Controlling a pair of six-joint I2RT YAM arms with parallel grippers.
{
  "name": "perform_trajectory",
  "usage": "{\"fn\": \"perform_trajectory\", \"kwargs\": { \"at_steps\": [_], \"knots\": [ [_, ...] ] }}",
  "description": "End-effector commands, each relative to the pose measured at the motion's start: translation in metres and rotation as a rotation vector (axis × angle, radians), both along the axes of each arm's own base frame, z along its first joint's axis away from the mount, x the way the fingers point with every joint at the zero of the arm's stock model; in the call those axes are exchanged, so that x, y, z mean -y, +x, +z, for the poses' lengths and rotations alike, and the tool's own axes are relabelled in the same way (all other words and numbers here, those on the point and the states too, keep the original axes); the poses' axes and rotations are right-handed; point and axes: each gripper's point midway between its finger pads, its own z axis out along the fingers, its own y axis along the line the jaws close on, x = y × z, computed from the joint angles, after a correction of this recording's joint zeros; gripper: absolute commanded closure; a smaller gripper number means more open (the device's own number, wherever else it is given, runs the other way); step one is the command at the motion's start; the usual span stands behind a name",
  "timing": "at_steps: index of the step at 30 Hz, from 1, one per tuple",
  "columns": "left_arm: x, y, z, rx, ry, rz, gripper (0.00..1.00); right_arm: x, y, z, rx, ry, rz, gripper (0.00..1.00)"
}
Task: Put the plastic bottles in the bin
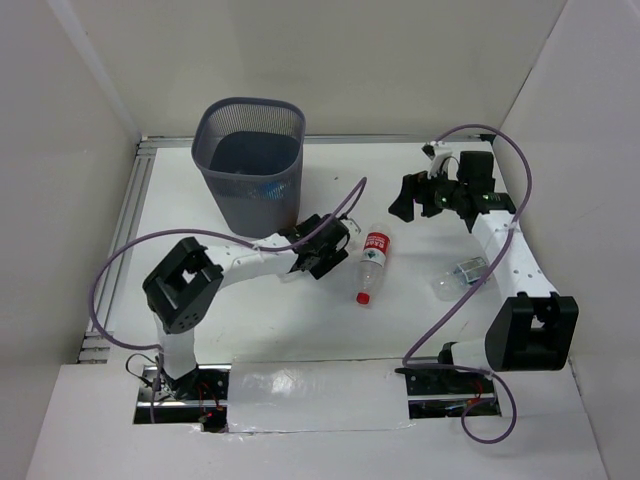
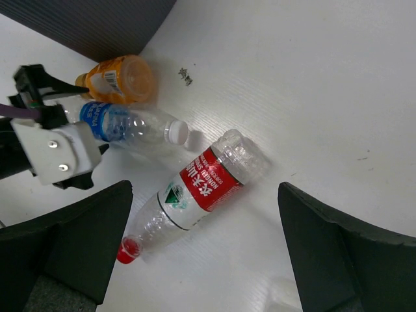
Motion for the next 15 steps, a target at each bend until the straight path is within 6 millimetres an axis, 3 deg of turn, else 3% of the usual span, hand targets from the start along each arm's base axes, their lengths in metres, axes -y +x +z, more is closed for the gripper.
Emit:
{"fn": "perform_trajectory", "kwargs": {
  "at_steps": [1, 3, 9, 10, 13, 14, 15],
  "knots": [
    [0.015, 0.002, -0.004, -0.037, -0.01, -0.069, 0.08, 0.003, -0.003, 0.015, 0.05, 0.0, 0.003, 0.0],
    [0.015, -0.003, -0.019, -0.08, 0.008, -0.081, 0.08, 0.003, -0.003, 0.015, 0.05, 0.0, 0.003, 0.0],
    [0.021, -0.016, -0.034, -0.172, -0.039, -0.111, 0.13, 0.005, -0.005, 0.007, 0.032, -0.005, -0.005, 0.0],
    [0.02, -0.021, -0.038, -0.191, -0.041, -0.12, 0.16, 0.005, -0.006, -0.001, 0.009, -0.004, -0.005, 0.0],
    [0.029, -0.037, -0.043, -0.238, -0.075, -0.146, 0.34, 0.006, -0.01, -0.012, -0.017, -0.023, 0.012, 0.0],
    [0.03, -0.036, -0.036, -0.225, -0.088, -0.148, 0.39, 0.004, -0.012, -0.017, -0.036, -0.023, 0.027, 0.0],
    [0.033, -0.041, -0.024, -0.218, -0.117, -0.138, 0.5, 0.001, -0.015, -0.024, -0.065, -0.022, 0.037, 0.0]
  ]
}}
